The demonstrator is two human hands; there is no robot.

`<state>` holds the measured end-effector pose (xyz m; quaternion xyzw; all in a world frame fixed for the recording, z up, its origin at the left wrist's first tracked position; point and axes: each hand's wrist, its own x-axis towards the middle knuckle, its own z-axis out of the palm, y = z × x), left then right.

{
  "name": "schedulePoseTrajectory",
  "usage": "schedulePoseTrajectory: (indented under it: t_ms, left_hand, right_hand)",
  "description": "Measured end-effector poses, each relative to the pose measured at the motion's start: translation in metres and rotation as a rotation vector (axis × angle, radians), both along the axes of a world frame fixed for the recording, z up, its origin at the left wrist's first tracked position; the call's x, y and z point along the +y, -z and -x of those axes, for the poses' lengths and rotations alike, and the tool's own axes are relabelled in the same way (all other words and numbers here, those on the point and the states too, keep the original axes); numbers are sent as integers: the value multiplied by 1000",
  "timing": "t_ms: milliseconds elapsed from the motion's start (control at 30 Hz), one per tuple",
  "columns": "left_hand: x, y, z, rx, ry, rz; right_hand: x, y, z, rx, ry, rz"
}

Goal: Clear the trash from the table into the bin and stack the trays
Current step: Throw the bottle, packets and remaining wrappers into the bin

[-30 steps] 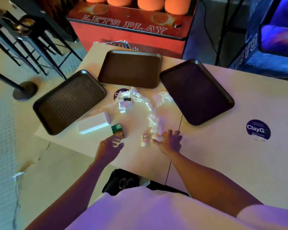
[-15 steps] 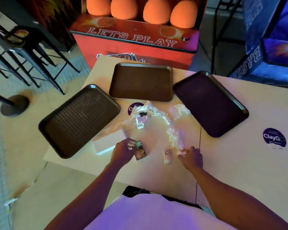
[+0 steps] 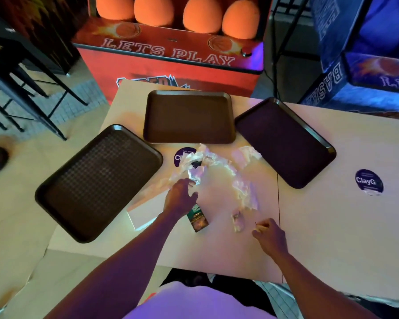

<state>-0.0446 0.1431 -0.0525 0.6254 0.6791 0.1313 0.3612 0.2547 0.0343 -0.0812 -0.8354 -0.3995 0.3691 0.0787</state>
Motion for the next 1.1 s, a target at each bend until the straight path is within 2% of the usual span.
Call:
schedulePoseTrajectory:
  t_ms: [167, 433, 567, 800, 1100]
  left_hand:
    - [42, 1, -22, 123, 96, -52]
    - [67, 17, -32, 277, 378, 44]
    - [58, 14, -28, 221, 349, 14]
    - [48, -11, -25, 4, 275, -37]
    - [25, -27, -51, -138, 275, -59]
  right_hand:
    - [-14, -5, -2, 27, 122, -64]
    - [-14, -23, 1, 80, 306, -148]
    - [-10, -31, 3, 89, 329, -167]
    - [-3, -45, 5, 123, 365, -212]
    - [-38, -45, 2, 232, 573, -258]
